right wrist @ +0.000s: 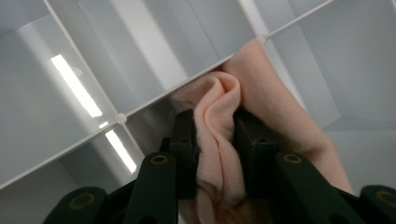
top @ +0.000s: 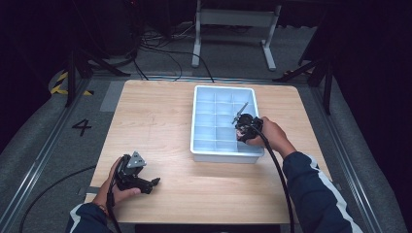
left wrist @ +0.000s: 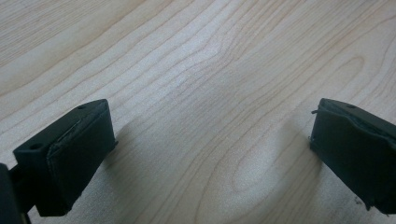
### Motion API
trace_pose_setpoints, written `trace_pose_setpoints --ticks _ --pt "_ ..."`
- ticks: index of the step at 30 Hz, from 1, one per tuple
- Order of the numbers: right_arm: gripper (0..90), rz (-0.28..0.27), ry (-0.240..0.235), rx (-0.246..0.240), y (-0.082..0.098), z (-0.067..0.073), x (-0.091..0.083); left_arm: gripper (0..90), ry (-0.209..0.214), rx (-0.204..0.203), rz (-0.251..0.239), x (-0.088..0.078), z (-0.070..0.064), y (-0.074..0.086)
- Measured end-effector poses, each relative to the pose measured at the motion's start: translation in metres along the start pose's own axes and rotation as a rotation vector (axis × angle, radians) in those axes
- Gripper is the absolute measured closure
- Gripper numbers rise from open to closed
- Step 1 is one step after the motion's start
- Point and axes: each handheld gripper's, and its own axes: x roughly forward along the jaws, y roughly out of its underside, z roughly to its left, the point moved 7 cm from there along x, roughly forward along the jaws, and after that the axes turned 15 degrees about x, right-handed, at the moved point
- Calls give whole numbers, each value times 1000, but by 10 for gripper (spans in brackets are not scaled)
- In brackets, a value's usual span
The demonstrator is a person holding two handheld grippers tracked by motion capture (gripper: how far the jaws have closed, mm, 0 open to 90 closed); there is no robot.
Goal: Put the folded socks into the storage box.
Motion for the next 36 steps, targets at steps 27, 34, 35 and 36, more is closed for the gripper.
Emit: trace_pose_setpoints --ticks 27,34,35,36 --pt "541 -135 -99 99 14 -9 -29 1 1 0 1 0 0 0" --pt "524 -173 -99 86 17 -11 -42 1 2 1 4 0 0 0" --pt "521 -175 -98 87 18 -11 -43 1 1 0 0 0 0 0" --pt "515 -182 -98 86 19 -11 -44 1 1 0 1 0 0 0"
